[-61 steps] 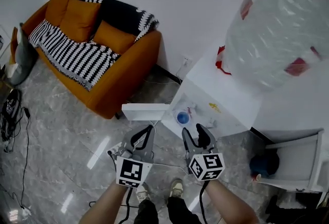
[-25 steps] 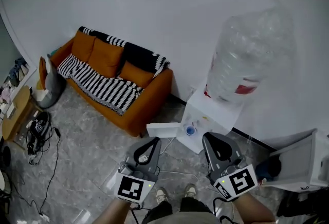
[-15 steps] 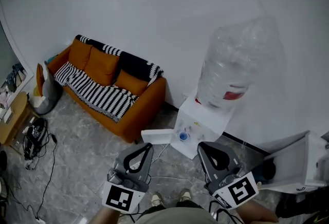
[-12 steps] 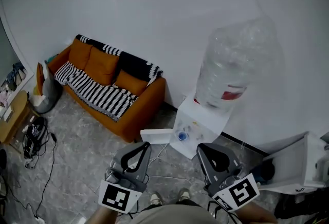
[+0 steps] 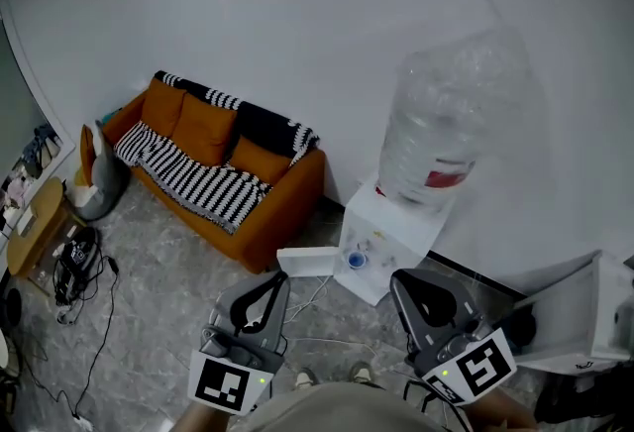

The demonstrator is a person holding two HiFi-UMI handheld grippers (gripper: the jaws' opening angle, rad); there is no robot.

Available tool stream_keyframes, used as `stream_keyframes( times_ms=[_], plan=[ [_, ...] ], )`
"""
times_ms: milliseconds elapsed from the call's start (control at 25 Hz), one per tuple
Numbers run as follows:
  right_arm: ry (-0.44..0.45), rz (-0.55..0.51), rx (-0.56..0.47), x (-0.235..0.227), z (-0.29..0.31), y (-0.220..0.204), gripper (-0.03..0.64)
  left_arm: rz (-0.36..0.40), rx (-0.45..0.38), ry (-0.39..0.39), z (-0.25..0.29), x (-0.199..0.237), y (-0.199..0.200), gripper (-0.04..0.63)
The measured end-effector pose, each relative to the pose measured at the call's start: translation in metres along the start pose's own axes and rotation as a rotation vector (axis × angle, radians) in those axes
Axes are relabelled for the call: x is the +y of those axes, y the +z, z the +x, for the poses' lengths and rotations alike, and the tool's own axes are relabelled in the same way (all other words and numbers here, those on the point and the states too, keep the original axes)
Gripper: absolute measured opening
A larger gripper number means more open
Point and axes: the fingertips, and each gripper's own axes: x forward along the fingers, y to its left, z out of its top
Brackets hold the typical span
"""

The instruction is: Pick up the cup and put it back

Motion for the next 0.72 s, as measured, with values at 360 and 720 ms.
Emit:
stream_keyframes(
  times_ms=[360, 720],
  plan=[
    [0.002, 0.04, -0.034, -0.013, -0.005, 0.01, 0.003, -0.015, -0.019, 0.01, 0.005, -0.01, 0.004, 0.002],
    [0.007, 0.032, -0.05, -0.021, -0.007, 0.017, 0.003, 0.008, 0.005, 0.017, 0.007, -0.013, 0.008, 0.002]
  ],
)
